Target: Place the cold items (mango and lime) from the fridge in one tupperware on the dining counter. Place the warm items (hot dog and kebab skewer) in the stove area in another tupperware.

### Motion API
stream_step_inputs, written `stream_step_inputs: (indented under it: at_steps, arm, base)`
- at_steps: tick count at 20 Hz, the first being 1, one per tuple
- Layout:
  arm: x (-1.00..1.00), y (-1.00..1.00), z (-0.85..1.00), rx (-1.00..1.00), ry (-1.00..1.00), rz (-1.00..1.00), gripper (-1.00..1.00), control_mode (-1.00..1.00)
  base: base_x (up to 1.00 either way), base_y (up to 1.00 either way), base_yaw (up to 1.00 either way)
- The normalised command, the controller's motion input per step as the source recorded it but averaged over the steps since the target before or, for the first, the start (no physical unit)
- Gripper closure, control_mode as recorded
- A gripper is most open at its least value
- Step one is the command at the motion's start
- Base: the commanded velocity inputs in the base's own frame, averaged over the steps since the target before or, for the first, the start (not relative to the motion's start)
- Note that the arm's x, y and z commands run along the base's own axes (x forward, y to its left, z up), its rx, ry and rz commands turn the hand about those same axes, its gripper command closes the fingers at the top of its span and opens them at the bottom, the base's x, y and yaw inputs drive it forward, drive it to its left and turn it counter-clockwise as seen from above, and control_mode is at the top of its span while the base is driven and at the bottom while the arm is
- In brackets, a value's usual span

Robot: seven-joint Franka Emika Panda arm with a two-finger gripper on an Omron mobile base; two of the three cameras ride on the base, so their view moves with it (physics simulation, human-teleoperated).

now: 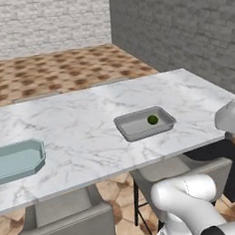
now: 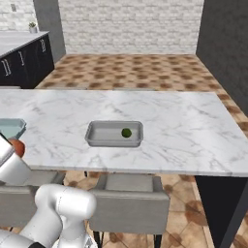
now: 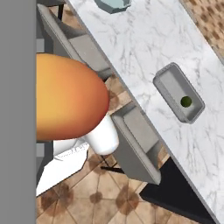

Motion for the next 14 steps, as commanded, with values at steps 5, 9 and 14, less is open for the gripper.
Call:
stream_step_inputs:
  at_steps: [5, 9, 14]
  arm:
    - [0.0, 0.0, 0.0, 0.0, 0.0, 0.0, 1.0, 1.0]
    - [0.75, -0.12, 0.0, 0.26, 0.0, 0.14, 1.0, -1.0]
    - [1.0, -0.02, -0.04, 0.23, 0.0, 0.23, 1.0, -1.0]
  base:
    - [0.81, -0.01, 0.02]
    - [0.24, -0.03, 0.03]
    - [0.0, 0.0, 0.0]
